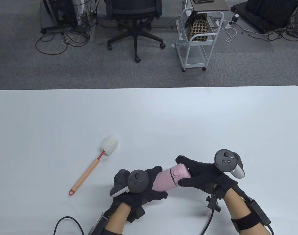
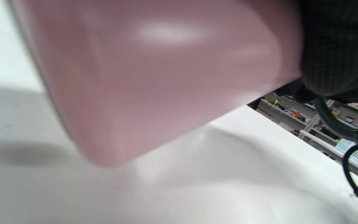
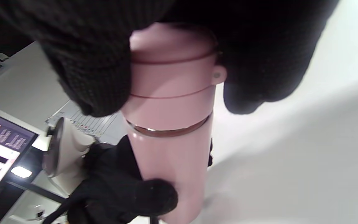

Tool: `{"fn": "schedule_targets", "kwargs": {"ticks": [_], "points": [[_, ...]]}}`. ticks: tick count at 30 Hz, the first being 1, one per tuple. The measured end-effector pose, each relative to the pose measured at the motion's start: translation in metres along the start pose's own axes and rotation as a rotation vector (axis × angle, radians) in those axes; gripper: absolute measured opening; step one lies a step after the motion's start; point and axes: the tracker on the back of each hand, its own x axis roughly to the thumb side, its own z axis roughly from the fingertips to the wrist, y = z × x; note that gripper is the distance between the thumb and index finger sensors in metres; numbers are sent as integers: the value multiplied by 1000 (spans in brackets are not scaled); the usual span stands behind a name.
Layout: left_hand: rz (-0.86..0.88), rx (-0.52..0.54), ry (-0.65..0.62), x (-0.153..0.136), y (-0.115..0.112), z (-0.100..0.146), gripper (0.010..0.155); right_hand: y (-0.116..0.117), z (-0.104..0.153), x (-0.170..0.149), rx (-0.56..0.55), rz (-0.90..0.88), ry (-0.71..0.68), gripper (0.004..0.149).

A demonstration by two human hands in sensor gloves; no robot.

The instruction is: Insert cup brush into the thermos (Clean the thermos with cup brush)

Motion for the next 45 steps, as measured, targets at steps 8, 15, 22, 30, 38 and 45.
{"fn": "schedule_targets", "kwargs": {"ticks": [8,15,22,30,38,45], "points": [[-31,17,34,1,-1,0,95,11,2,7,-171,115,84,88],[16,58,58,3,-4,-1,98,25,8,13,-402,144,119,89],[-56,92,97,8,-10,-4,101,43,7,15,-556,239,171,88],[76,87,122,0,-10,-9,101,31,-5,9,-510,175,227,86],[442,-22,-111,-14,-2,-7,100,-2,-1,-6,-234,-302,-108,94],[512,-154,-227,-9,-6,-7,99,15,-3,8,-44,-370,-261,93]]}}
